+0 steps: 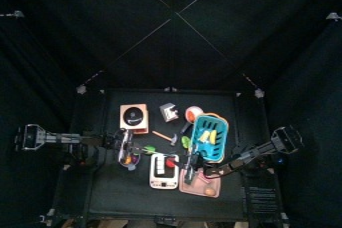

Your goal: Grab cleaver with other hand

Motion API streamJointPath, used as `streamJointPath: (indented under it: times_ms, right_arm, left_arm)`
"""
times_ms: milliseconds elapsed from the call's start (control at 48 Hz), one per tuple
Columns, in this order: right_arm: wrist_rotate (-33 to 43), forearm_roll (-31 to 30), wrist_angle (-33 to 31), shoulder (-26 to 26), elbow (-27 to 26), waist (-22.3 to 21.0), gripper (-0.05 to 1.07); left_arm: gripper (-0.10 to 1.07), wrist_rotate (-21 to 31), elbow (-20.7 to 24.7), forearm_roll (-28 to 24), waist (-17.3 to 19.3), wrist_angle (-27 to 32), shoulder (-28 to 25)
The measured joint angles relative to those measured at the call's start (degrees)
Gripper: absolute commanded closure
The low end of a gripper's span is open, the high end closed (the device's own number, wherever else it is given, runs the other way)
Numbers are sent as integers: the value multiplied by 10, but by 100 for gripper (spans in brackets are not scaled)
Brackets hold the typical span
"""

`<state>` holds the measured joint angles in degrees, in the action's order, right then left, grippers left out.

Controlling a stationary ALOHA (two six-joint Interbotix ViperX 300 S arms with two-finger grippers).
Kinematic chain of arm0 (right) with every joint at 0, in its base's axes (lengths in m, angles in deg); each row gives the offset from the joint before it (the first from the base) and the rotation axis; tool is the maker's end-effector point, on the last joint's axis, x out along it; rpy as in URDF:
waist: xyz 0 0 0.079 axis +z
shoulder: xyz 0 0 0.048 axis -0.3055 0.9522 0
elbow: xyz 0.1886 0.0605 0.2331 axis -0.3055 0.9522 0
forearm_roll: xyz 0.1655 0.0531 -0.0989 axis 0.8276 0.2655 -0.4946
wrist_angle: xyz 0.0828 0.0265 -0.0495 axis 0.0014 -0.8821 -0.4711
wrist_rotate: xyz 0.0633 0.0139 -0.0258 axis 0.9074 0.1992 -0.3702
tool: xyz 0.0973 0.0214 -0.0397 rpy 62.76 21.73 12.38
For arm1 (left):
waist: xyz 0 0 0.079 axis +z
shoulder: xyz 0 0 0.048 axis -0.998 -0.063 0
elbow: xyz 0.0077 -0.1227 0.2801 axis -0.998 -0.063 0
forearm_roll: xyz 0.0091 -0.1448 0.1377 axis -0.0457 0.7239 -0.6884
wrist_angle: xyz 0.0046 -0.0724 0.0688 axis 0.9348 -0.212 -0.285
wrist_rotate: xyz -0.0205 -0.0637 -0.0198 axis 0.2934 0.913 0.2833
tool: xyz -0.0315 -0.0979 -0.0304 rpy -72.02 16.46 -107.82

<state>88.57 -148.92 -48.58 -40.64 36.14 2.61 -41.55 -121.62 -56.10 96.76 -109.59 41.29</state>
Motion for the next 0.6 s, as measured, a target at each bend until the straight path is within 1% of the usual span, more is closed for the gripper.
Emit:
streamJointPath:
  times_ms: [146, 604]
  right_arm:
    - [0, 11, 0, 0, 0, -1, 5]
    - [0, 18, 0, 0, 0, 0, 4]
  left_arm:
    - [62, 0, -1, 0, 0, -1, 0]
    - [62, -1, 0, 0, -1, 0, 1]
